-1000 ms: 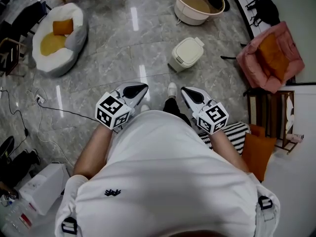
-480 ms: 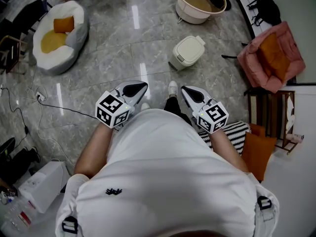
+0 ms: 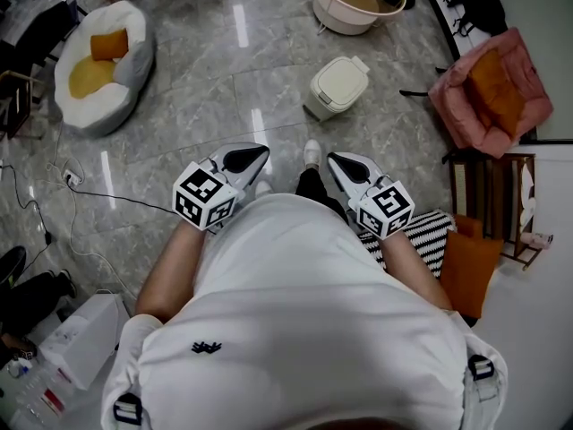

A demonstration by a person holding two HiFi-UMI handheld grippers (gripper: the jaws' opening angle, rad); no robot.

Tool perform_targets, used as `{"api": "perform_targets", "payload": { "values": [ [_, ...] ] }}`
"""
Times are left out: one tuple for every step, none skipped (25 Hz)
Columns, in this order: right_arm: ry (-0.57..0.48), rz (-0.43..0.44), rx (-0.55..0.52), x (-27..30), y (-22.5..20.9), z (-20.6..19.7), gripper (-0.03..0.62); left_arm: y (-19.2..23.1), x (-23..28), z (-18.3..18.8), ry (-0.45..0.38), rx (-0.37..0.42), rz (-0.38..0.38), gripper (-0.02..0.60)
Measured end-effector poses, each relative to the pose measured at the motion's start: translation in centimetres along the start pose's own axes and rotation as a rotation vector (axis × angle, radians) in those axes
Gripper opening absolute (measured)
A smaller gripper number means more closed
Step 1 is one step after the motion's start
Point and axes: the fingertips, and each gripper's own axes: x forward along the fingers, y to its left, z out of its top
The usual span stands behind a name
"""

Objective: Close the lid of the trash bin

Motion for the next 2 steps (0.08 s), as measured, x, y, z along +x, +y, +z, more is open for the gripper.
{"api": "perform_targets", "payload": {
  "values": [
    [0.002, 0.001, 0.0, 0.13, 0.01, -0.02, 0.0, 0.07, -0.03, 0.02, 0.0, -0.001, 0.0, 0.057],
    [0.004, 0.002, 0.0, 0.26, 0.02, -0.05, 0.002, 0.15, -0.06, 0.02, -0.001, -0.001, 0.0, 0.057]
  ]
}}
